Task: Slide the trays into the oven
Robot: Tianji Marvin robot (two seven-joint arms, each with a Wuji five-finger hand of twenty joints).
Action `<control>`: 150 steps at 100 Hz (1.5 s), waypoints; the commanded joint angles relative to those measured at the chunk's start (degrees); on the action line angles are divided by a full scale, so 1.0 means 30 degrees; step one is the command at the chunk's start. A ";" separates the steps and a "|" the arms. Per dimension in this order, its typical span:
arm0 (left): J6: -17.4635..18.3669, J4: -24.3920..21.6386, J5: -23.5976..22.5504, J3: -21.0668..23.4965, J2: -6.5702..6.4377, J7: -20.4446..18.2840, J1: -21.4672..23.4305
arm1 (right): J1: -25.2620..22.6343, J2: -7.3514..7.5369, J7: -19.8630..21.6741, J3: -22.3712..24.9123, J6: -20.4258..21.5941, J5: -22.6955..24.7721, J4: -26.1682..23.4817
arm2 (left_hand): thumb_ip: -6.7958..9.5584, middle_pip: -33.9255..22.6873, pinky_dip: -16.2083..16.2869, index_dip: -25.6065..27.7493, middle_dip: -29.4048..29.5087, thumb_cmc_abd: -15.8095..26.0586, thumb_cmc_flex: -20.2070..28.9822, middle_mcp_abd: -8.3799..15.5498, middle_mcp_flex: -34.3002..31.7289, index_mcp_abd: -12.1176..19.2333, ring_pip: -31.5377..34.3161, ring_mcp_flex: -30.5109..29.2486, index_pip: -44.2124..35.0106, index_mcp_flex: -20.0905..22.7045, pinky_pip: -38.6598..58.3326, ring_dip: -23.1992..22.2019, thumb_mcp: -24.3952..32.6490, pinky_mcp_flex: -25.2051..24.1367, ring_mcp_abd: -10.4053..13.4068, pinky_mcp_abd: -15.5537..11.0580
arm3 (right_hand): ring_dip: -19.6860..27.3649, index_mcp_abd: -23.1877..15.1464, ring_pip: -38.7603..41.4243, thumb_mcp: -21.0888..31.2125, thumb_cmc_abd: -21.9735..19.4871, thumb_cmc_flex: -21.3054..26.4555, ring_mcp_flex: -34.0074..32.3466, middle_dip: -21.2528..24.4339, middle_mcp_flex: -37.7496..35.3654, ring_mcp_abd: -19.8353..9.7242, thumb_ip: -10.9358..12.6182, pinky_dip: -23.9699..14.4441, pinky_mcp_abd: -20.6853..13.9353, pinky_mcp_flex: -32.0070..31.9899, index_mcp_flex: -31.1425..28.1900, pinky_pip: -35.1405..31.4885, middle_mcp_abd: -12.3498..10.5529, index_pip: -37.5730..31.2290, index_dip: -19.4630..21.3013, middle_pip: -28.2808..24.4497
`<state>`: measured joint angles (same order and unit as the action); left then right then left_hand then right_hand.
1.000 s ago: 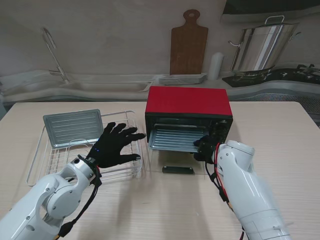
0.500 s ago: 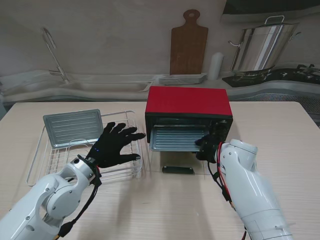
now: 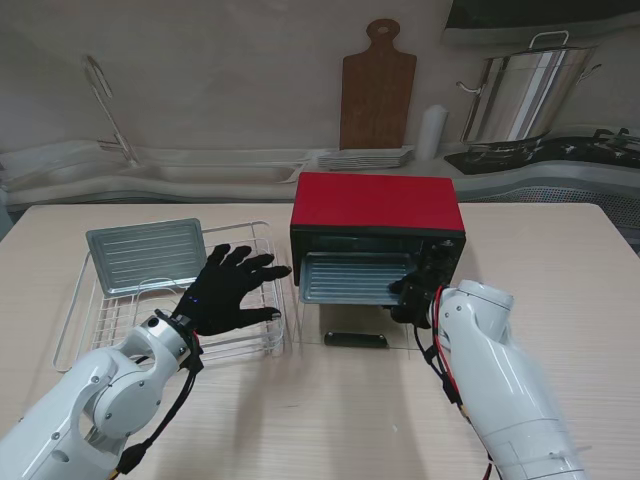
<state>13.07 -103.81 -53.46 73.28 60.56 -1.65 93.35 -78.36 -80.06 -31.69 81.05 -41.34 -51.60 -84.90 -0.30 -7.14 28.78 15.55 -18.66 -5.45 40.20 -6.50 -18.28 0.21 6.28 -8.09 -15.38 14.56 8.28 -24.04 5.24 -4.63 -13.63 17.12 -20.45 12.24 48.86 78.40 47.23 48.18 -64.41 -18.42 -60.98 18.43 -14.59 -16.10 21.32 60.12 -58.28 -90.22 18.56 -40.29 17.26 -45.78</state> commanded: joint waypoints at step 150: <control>-0.0039 -0.0069 0.0135 0.0028 0.0065 -0.0403 -0.0036 | 0.0407 -0.0269 -0.1244 -0.1243 0.2577 -0.0583 0.0675 | 0.0391 0.0012 -0.0273 0.0223 0.0251 0.0881 0.0283 0.0115 0.0639 0.0335 -0.0354 0.0726 -0.0080 -0.0405 -0.0959 0.0276 -0.0625 -0.0242 0.0459 -0.0419 | -0.0588 -0.2728 0.0612 0.1482 -0.0912 0.1358 -0.1375 -0.0085 -0.0290 0.0651 -0.0192 0.0188 -0.2252 0.0566 -0.0750 0.0860 -0.0355 -0.1424 0.0531 -0.0181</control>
<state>13.01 -103.67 -53.23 73.30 60.56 -1.79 93.13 -77.45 -80.10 -36.31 77.67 -34.13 -53.53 -83.00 -0.30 -7.14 28.77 15.57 -18.66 -5.44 40.20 -6.50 -18.28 0.21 6.28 -8.09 -15.38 14.56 8.28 -24.03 5.24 -4.63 -13.61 17.11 -21.13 12.07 48.87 78.33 47.18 48.18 -64.42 -18.42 -60.98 18.37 -14.60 -15.97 21.24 60.13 -58.28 -87.99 18.56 -40.29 17.26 -45.82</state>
